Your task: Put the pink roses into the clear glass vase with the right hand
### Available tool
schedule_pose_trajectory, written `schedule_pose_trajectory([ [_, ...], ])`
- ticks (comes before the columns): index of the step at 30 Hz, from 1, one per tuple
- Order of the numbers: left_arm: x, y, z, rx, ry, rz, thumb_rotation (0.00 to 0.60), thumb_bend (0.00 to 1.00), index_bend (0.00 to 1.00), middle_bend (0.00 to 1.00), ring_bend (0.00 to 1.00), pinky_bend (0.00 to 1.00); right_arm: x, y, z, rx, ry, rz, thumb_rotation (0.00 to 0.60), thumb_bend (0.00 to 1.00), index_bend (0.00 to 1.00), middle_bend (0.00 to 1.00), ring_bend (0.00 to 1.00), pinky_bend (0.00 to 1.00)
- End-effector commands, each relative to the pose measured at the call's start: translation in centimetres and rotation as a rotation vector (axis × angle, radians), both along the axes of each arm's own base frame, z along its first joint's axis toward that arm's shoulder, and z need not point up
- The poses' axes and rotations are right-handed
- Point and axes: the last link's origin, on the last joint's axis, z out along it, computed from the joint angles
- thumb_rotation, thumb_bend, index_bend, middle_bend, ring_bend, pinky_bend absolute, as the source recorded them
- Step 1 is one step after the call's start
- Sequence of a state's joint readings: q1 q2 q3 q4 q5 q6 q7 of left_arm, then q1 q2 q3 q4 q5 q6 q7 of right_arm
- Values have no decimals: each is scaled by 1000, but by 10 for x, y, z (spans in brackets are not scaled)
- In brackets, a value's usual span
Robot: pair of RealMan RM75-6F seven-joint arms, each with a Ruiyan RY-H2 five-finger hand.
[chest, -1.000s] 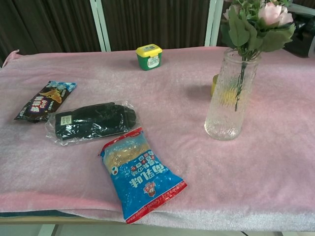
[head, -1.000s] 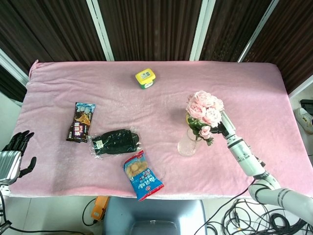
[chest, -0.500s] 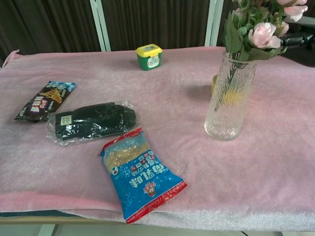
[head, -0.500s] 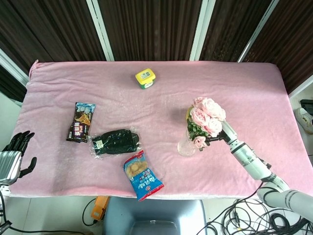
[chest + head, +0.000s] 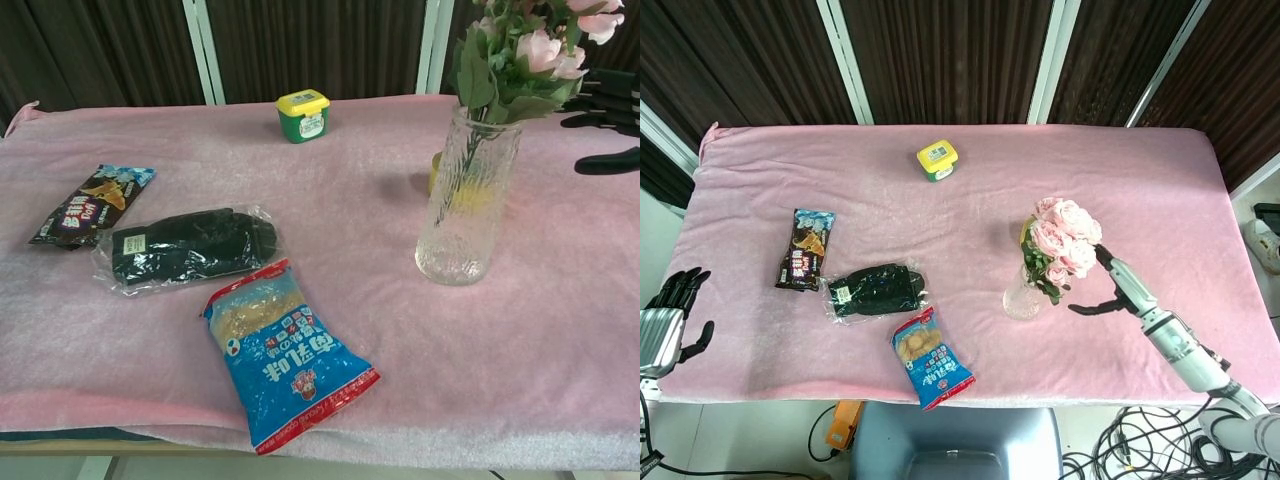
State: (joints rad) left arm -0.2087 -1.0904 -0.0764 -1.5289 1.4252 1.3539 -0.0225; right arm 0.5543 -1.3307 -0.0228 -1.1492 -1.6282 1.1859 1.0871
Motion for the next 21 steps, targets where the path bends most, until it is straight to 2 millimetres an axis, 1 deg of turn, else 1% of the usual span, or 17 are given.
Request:
schedule_pose_trajectory([
  [1, 0, 0, 0, -2, 3, 0, 600, 434, 113, 79, 67, 327, -21, 28, 15, -93, 147, 23, 600, 101, 0, 0, 0, 40],
  [2, 0, 0, 0, -2, 3, -1, 600, 433, 113, 81, 69, 327, -24, 34, 18, -139, 208, 54, 600, 101, 0, 0, 0, 45],
  [3, 0, 0, -1, -1, 6, -1, 600, 433, 113, 82, 70, 327, -30, 43, 23, -206, 308, 88, 600, 101, 0, 0, 0, 56],
  [6, 1, 0, -1, 1, 9, -2, 600, 432, 113, 84, 71, 328, -44, 61, 32, -389, 571, 102, 600, 101, 0, 0, 0, 75],
  [8, 1, 0, -2, 1, 13, -4, 600, 431, 113, 84, 71, 327, -53, 75, 37, -508, 757, 46, 600, 101, 0, 0, 0, 75],
  [10, 1, 0, -3, 2, 19, -7, 600, 432, 113, 83, 71, 327, -57, 85, 38, -539, 849, -39, 600, 98, 0, 0, 0, 75],
  [12, 2, 0, -4, 2, 22, -9, 600, 432, 113, 83, 71, 327, -58, 92, 37, -497, 854, -106, 600, 93, 0, 0, 0, 76],
  [13, 2, 0, -5, 1, 24, -10, 600, 432, 113, 83, 71, 327, -57, 95, 37, -448, 848, -132, 600, 88, 0, 0, 0, 81],
  [15, 2, 1, -6, 0, 28, -11, 600, 432, 113, 83, 70, 327, -54, 97, 37, -402, 837, -154, 600, 83, 0, 0, 0, 97],
  [18, 2, 1, -7, -2, 33, -10, 600, 431, 113, 83, 71, 327, -50, 100, 37, -389, 828, -154, 600, 83, 0, 0, 0, 108],
  [21, 2, 1, -8, -2, 35, -10, 600, 430, 113, 83, 70, 327, -44, 104, 37, -413, 795, -159, 600, 84, 0, 0, 0, 114],
])
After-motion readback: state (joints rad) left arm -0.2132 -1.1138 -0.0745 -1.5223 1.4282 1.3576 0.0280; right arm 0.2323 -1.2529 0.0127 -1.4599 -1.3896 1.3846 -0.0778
